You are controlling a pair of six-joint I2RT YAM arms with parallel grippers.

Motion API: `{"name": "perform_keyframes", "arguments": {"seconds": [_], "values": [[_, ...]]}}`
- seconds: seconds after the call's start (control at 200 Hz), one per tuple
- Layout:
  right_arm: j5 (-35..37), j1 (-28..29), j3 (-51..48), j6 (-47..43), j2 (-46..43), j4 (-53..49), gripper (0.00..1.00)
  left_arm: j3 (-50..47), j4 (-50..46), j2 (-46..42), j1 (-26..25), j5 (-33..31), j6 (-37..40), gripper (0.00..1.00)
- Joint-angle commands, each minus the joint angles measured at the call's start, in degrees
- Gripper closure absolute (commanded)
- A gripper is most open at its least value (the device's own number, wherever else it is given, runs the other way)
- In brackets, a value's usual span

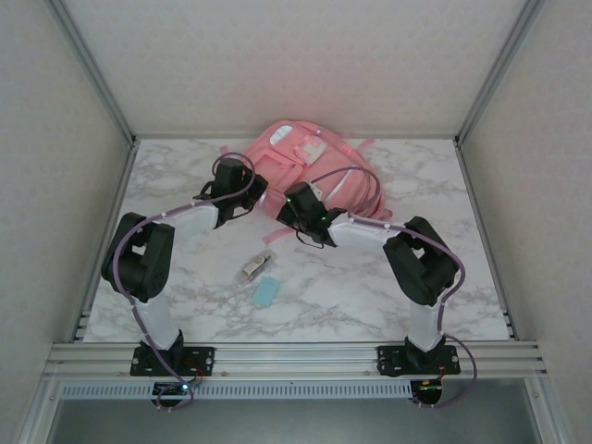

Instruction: Pack books, pencil case, and school supplies into a backpack

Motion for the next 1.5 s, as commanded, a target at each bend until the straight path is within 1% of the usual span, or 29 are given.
{"name": "perform_keyframes", "arguments": {"seconds": [0.0,0.13,0.41,0.716,0.821,0.886,1.061,1.181,1.276,1.301,1.351,1.401,1.426,1.456,1.497], "values": [[-0.47,-3.55,-3.83,-3.96,-3.13,-4.0,1.0,2.86,0.74,-3.55,0.84,2.51,2.65,1.0],[-5.12,-4.88,-5.55,-7.4,-5.19,-5.01,1.0,3.66,0.02,-2.96,1.12,2.03,3.54,1.0],[-8.09,-6.94,-8.34,-17.28,-9.79,-11.63,1.0,4.38,0.03,-2.3,2.0,2.14,4.4,1.0],[-8.41,-8.94,-10.69,-28.36,-13.44,-21.86,1.0,8.28,-1.84,0.46,3.83,3.39,6.9,1.0],[-7.61,-9.73,-9.15,-32.96,-13.42,-27.26,1.0,9.63,-2.67,1.47,4.31,4.29,7.88,1.0],[-5.91,-10.0,-7.51,-35.56,-13.06,-31.53,1.0,10.65,-3.49,2.12,4.53,4.8,8.66,1.0],[-3.46,-10.33,-4.35,-38.46,-12.91,-38.36,1.0,14.35,-6.8,4.55,5.53,6.2,11.47,1.0],[-4.51,-10.57,-2.86,-39.35,-12.64,-41.73,1.0,18.09,-9.41,7.0,6.84,6.78,14.45,1.0],[-6.96,-10.67,-2.47,-39.61,-12.13,-41.76,1.0,22.09,-11.77,9.5,7.98,7.01,17.1,1.0],[-8.01,-10.66,-2.26,-39.52,-11.81,-41.47,1.0,23.13,-12.32,10.12,8.27,7.61,17.45,0.96],[-9.32,-10.63,-1.8,-39.35,-11.25,-40.85,1.0,24.92,-13.39,11.21,8.59,9.06,17.61,0.82],[-10.32,-10.65,-1.38,-39.25,-10.55,-40.07,1.0,25.16,-13.85,11.37,8.57,10.19,17.19,0.53],[-10.76,-10.61,-1.08,-39.26,-10.24,-39.73,1.0,24.75,-14.02,11.06,8.49,10.45,16.97,0.41],[-11.15,-10.65,-0.69,-39.22,-9.62,-39.62,1.0,24.08,-14.34,10.51,8.23,10.69,16.66,0.34],[-11.62,-10.63,0.16,-39.42,-8.83,-39.62,1.0,22.62,-14.58,9.39,8.07,10.96,16.14,0.3]]}}
